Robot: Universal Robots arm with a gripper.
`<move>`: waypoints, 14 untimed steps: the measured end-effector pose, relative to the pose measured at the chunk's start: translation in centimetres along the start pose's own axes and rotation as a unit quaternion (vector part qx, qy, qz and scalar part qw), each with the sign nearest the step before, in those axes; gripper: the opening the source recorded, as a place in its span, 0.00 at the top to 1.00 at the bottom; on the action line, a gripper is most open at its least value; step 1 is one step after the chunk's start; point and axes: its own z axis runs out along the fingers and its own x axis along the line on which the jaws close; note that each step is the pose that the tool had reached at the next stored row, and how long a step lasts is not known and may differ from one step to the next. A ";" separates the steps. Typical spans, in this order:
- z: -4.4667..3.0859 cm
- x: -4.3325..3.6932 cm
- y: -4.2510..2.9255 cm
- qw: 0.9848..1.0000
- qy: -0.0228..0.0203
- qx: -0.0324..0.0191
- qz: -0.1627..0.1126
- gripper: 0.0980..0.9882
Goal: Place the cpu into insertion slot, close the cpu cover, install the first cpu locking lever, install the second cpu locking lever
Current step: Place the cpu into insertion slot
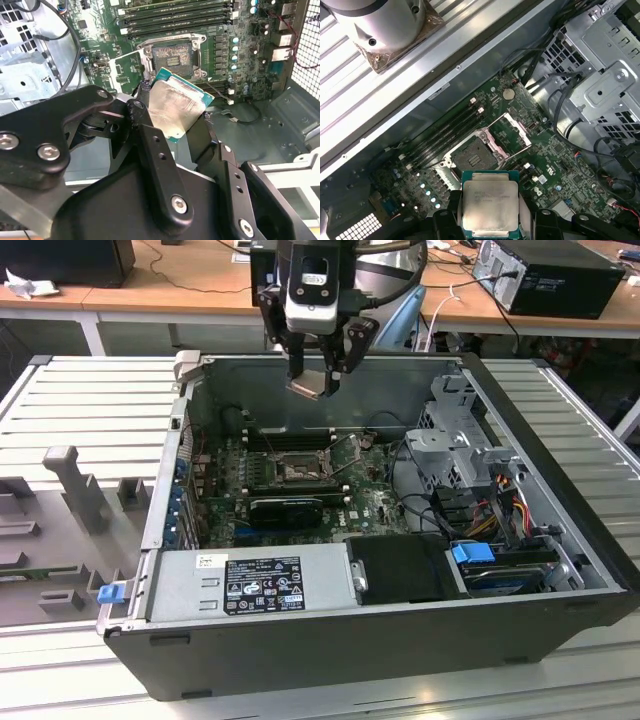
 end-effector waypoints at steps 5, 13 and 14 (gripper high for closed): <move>0.00 0.00 0.00 1.000 -0.001 0.000 0.015 0.50; 0.01 0.00 0.00 0.999 -0.004 -0.001 0.047 0.50; 0.01 0.00 0.00 0.999 -0.005 -0.001 0.054 0.50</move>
